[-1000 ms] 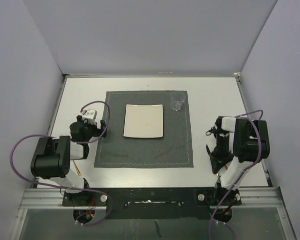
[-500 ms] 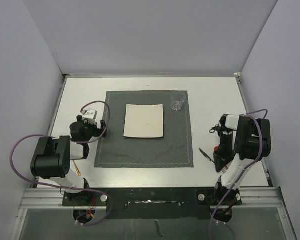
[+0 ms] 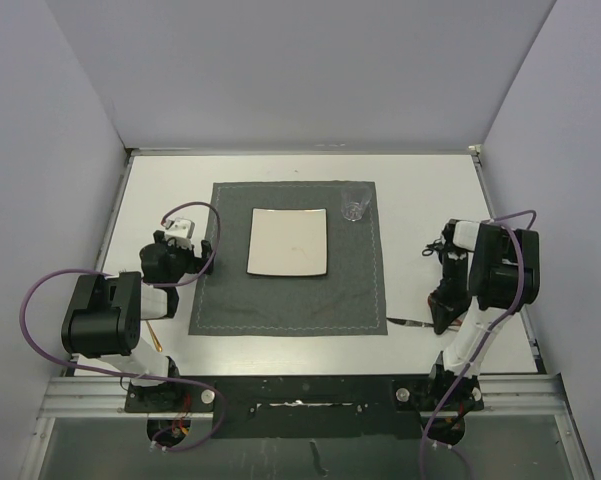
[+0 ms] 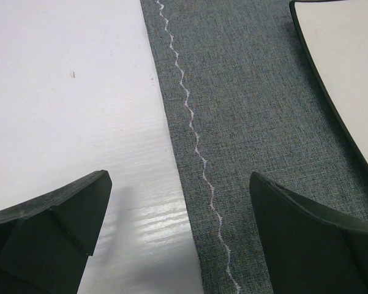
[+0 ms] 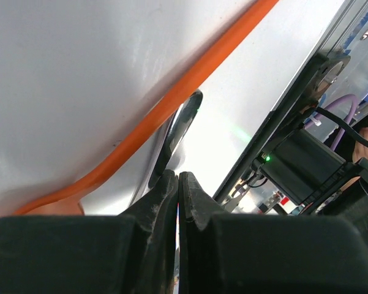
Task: Set the dinner table for one person
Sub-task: Adjust the utensils at the center of the board.
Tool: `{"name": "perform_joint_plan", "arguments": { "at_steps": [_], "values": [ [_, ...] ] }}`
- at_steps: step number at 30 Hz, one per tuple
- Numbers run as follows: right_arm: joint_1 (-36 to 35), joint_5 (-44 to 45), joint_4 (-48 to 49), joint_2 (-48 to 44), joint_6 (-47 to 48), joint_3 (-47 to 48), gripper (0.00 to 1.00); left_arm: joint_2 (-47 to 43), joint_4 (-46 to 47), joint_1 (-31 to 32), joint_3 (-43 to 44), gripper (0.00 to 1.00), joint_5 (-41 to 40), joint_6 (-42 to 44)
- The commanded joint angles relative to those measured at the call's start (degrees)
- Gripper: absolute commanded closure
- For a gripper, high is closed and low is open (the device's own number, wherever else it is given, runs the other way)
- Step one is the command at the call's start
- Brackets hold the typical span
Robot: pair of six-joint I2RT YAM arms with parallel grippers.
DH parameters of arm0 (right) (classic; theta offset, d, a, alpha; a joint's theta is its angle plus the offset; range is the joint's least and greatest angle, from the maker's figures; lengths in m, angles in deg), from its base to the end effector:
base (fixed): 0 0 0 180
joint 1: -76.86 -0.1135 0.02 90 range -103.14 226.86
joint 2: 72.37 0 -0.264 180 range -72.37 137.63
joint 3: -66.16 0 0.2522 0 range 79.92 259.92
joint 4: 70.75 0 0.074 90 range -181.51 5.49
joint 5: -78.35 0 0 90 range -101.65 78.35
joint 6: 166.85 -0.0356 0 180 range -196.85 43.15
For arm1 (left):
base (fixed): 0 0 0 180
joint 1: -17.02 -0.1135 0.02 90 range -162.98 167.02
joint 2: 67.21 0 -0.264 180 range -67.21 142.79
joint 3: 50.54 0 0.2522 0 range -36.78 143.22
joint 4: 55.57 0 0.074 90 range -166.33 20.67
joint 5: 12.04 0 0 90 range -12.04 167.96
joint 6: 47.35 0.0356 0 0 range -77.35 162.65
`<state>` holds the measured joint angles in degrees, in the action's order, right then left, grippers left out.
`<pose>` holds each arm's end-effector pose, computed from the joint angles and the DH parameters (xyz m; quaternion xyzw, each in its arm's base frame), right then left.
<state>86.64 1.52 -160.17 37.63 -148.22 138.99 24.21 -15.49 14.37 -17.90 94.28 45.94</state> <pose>0.2415 -0.0499 0.1220 -0.5861 -0.7398 0.2532 0.2121 0.2599 0.0020 0.1271 0.0872 0.8039 -0.0853 0.5821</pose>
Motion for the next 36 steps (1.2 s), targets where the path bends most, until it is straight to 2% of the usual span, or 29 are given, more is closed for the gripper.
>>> {"name": "perform_joint_plan", "arguments": {
  "at_steps": [1, 22, 36],
  "values": [
    [0.39, 1.1, 6.57, 2.61, -0.38, 3.13, 1.0, 0.47, 4.57, -0.07, -0.07, 0.02, 0.43, -0.19],
    [-0.09, -0.63, 6.25, 10.46, 2.25, 14.8, 1.0, 0.5, 4.53, -0.07, -0.06, 0.02, 0.44, -0.14],
    [-2.9, -3.19, 4.29, 12.49, 2.47, 20.02, 1.0, 0.43, 4.59, -0.07, -0.06, 0.02, 0.46, -0.19]
  ]
}}
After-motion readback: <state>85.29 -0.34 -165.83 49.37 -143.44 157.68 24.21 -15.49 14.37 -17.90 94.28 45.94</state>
